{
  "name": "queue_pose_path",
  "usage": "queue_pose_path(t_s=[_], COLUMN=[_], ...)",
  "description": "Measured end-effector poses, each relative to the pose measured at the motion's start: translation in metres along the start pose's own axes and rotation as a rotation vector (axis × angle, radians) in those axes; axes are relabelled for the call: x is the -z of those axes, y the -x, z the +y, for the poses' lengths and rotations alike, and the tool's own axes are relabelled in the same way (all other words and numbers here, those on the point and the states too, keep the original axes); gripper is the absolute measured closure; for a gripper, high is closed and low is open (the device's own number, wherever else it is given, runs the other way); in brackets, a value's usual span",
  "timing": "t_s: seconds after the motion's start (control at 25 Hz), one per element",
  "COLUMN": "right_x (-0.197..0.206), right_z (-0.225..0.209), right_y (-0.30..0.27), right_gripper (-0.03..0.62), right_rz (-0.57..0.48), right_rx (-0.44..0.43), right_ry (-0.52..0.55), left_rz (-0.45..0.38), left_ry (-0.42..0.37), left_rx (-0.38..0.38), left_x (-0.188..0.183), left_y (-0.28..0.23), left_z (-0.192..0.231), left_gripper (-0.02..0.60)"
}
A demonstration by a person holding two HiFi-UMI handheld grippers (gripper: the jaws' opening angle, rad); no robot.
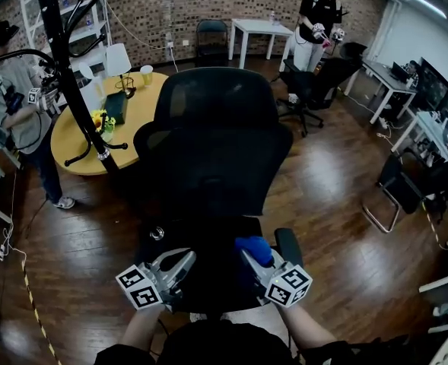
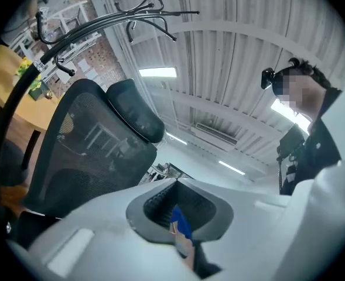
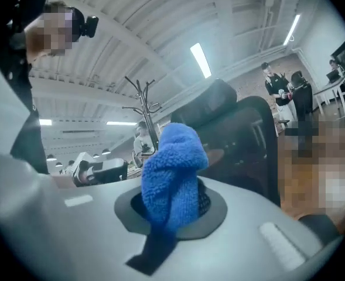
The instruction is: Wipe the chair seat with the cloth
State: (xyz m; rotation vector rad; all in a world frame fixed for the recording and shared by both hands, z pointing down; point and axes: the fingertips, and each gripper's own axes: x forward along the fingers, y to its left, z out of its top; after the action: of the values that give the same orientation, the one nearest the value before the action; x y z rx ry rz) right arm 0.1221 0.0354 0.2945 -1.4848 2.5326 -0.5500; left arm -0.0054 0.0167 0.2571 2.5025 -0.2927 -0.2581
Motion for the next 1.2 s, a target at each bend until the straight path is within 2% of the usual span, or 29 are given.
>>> queue_pose_path(t_s=[0.24,0.4,0.64,0.76,1.04,1.2], right_x=[0.014,0.018,0.035,0.057,0.08,0.077], right_z=[0.027,0.05,0.096,0.125,0.182,0.192], right_y=[0.03,0.038,0.08,0.099,0.131,0.144], right_gripper=[0.559,0.559,0.559,0.559,0.559,0.559], right_rz=[-0.009,-0.036,-0.074,-0.094,-0.094,-0.133], right_rx=[-0.098,-0.111,-0.031,0.015,0.019,-0.019], right_ry=[-0.018,-0.027,-0.021,-0.059,-0.101,-0.105], left_rz=[-0.081,-0.098,-0.07,-0.064,-0.063,-0.107], left_ry=[0.04,0.029,-0.022,-0.018,0.031,0.023], left_rx=[-0.091,-0.088,0.004,0.004,-0.091,-0.145], left_x=[0.024,0.025,0.037,0.055,0.084,0.087], left_y=[0.021,0.034,0.068,0.11,0.196,0.213], left_z=[-0.026,-0.038,-0.076,-0.088,-0.109,-0.117], left_gripper=[0.591,0.591,0.591,0.591,0.591,0.591])
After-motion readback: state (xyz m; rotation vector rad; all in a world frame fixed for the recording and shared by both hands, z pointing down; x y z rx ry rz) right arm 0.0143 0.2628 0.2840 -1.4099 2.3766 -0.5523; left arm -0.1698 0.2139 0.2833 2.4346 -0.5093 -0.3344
